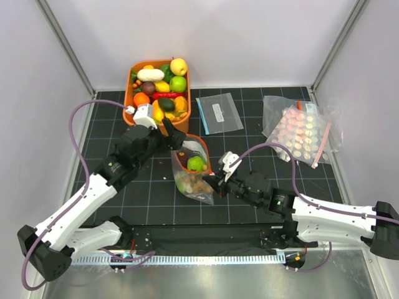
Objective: Place the food in the zip-top bag and seal the zipper
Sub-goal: Zip the zipper food storage bag at the center of the board.
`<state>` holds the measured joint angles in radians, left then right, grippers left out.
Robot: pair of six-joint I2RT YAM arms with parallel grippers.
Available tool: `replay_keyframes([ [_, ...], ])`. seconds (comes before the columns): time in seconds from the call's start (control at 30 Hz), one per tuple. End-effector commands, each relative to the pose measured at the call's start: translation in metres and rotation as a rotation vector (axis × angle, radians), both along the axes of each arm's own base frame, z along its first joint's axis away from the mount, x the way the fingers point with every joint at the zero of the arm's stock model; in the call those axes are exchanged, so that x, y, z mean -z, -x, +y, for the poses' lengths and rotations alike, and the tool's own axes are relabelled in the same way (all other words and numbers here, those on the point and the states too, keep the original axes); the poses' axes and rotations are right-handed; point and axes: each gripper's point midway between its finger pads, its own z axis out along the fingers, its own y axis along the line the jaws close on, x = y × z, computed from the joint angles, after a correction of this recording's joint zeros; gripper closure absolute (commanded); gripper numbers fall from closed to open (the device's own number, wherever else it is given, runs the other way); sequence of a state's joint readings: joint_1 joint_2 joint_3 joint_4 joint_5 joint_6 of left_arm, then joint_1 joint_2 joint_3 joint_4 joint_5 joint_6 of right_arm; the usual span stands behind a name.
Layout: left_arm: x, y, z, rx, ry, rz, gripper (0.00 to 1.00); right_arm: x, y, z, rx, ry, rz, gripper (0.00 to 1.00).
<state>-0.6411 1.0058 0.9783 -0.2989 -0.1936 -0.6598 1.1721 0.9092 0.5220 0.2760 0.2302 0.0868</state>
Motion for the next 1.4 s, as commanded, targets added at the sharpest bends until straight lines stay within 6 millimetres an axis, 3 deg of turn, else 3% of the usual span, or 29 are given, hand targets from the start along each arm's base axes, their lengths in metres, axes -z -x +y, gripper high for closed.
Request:
replay_keyframes([
  [0.0, -0.028, 0.003, 0.001, 0.014, 0.059, -0.101, 0.09, -0.014, -0.001, -0.002, 0.01, 0.007, -0.009, 0.99],
  [0.07, -0.035, 0.008, 0.003, 0.023, 0.064, -0.132, 0.0, -0.007, -0.001, -0.001, -0.001, 0.055, -0.001, 0.99],
  [0.17, -0.042, 0.015, 0.0, 0.06, 0.052, -0.195, 0.0, 0.001, 0.0, -0.001, -0.007, 0.085, 0.008, 0.99],
  [0.27, -0.05, 0.023, -0.013, 0.13, 0.029, -0.258, 0.0, 0.006, -0.003, -0.004, 0.014, 0.098, 0.009, 0.99],
  [0.33, -0.054, 0.028, -0.033, 0.218, 0.038, -0.3, 0.0, 0.007, -0.007, -0.006, 0.036, 0.11, 0.007, 0.99],
  [0.43, -0.045, 0.027, -0.048, 0.265, 0.029, -0.291, 0.0, 0.014, -0.007, -0.008, 0.03, 0.145, -0.005, 0.99],
  [0.67, -0.057, 0.032, -0.053, 0.271, 0.042, -0.368, 0.0, -0.003, -0.008, -0.024, 0.078, 0.094, -0.017, 0.99],
  [0.7, -0.059, 0.035, -0.056, 0.287, 0.037, -0.385, 0.0, -0.015, -0.004, -0.028, 0.064, 0.047, -0.033, 0.99],
  [0.77, -0.064, 0.041, -0.058, 0.31, 0.033, -0.421, 0.0, -0.021, 0.003, -0.031, 0.037, 0.013, -0.045, 0.99],
  [0.9, -0.072, 0.068, -0.083, 0.498, 0.023, -0.54, 0.0, -0.025, 0.018, -0.036, -0.047, 0.031, -0.062, 0.99],
  [1.0, -0.069, 0.088, -0.101, 0.642, 0.015, -0.595, 0.0, -0.027, 0.023, -0.035, -0.077, 0.023, -0.068, 0.99],
  [1.17, -0.069, 0.106, -0.112, 0.758, 0.02, -0.642, 0.01, -0.031, 0.025, -0.038, -0.089, 0.019, -0.102, 0.99],
  [1.37, -0.053, 0.121, -0.126, 0.91, -0.058, -0.715, 0.11, -0.03, 0.035, -0.041, -0.138, 0.005, -0.125, 0.99],
])
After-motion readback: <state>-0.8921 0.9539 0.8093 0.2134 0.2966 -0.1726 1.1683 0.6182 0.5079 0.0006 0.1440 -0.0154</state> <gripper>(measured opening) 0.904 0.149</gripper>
